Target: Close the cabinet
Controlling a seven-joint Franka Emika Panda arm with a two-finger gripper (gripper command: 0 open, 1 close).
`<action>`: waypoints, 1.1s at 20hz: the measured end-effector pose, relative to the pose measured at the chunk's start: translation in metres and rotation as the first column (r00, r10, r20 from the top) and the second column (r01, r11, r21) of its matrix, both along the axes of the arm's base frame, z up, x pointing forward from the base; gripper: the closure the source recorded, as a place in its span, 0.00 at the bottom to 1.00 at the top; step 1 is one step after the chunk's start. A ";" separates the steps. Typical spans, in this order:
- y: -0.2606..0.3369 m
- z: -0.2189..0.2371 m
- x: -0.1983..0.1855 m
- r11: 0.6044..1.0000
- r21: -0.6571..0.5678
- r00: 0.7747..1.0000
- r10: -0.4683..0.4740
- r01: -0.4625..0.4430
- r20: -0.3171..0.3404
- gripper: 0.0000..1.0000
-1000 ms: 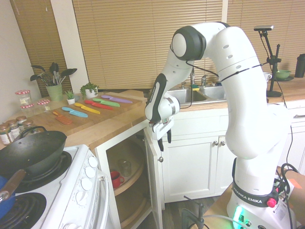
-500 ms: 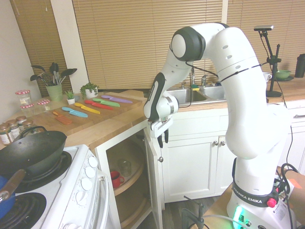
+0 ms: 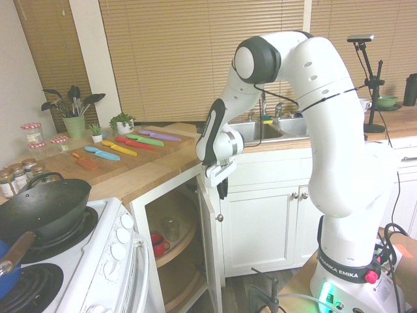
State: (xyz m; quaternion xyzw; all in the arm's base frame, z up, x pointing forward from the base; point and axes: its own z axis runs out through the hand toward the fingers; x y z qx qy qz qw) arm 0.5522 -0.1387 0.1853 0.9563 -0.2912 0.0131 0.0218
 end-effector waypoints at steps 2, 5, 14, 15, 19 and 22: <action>0.001 0.000 0.000 1.000 0.000 1.000 0.001 -0.001 0.000 1.00; 0.009 -0.001 0.002 1.000 0.001 1.000 0.003 -0.003 0.000 1.00; 0.070 -0.016 0.009 0.998 -0.021 0.998 0.060 -0.061 -0.029 1.00; 0.078 -0.015 0.011 0.998 -0.023 0.998 0.064 -0.064 -0.028 1.00; 0.117 -0.011 0.025 0.996 -0.022 0.996 0.082 -0.083 -0.029 1.00; 0.155 -0.004 0.044 0.996 -0.016 0.995 0.092 -0.092 -0.028 1.00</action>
